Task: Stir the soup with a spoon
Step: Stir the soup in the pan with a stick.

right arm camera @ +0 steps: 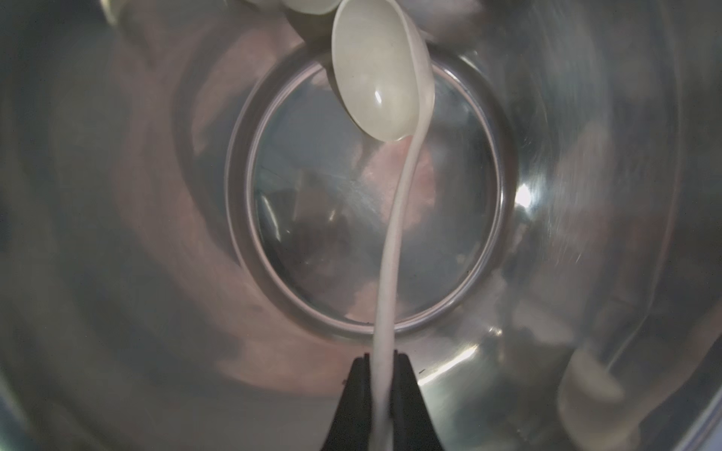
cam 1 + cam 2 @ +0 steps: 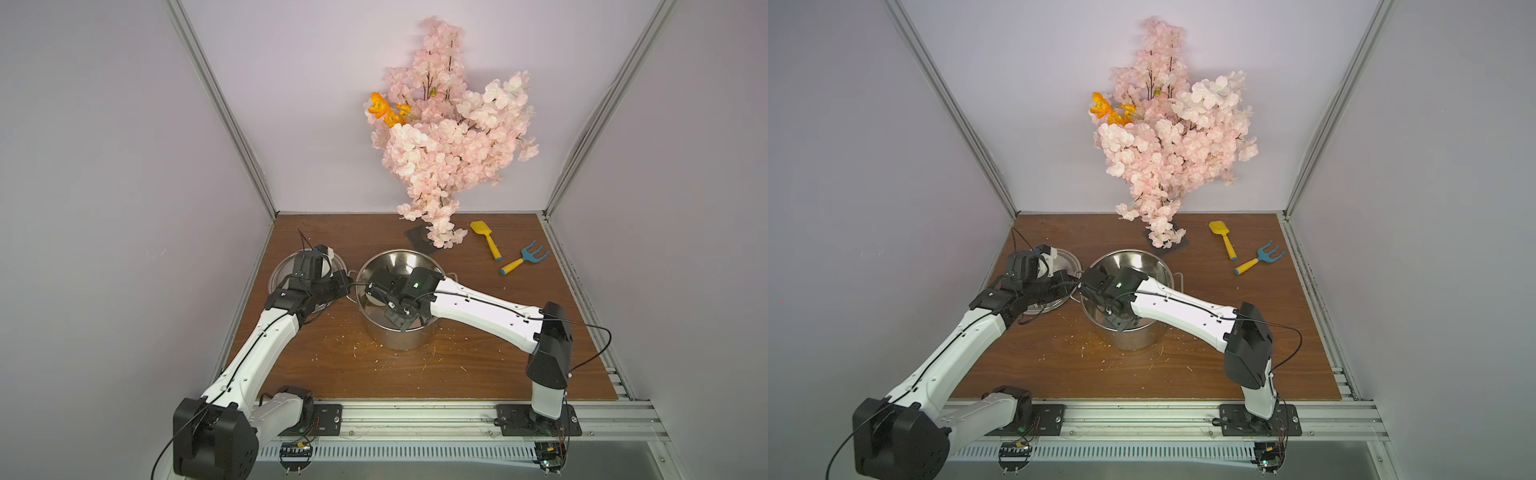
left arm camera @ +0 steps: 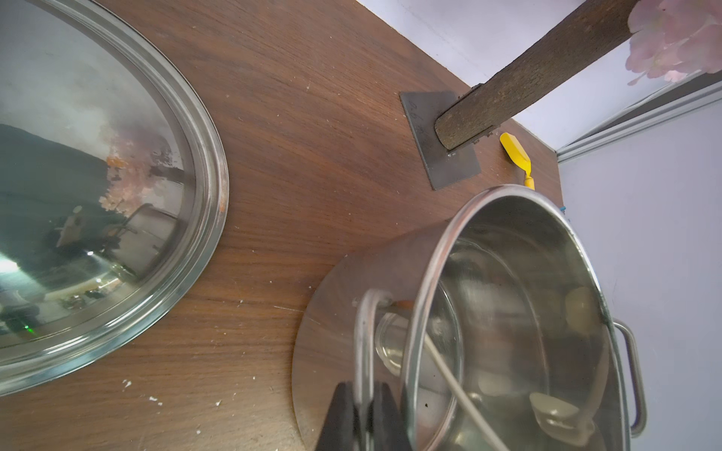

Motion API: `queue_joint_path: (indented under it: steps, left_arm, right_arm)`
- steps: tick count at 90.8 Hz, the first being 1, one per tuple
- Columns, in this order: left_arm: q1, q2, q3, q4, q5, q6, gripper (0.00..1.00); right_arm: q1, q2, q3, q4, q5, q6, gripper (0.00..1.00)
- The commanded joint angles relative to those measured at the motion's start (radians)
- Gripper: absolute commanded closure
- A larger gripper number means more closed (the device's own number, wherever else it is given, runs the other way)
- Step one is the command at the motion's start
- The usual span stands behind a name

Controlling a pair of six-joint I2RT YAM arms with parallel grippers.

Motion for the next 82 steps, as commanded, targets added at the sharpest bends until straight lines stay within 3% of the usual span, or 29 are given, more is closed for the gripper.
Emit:
queue_joint_path:
  steps: [1, 28, 64, 82]
  left_arm:
    - [-0.016, 0.003, -0.001, 0.004, 0.018, 0.027, 0.99]
    - [-0.019, -0.008, -0.007, 0.005, 0.028, 0.024, 0.99]
    - [-0.027, -0.002, -0.009, 0.004, 0.03, 0.015, 1.0]
    - [-0.028, 0.004, -0.005, 0.004, 0.03, 0.021, 1.0]
  right_arm:
    - [-0.001, -0.085, -0.094, -0.028, 0.054, 0.036, 1.0]
    - [-0.113, -0.213, -0.263, 0.025, 0.074, 0.049, 1.0]
    - [-0.124, -0.04, -0.016, 0.038, -0.018, -0.02, 1.0]
    - [-0.067, -0.074, -0.037, 0.035, -0.035, -0.021, 1.0]
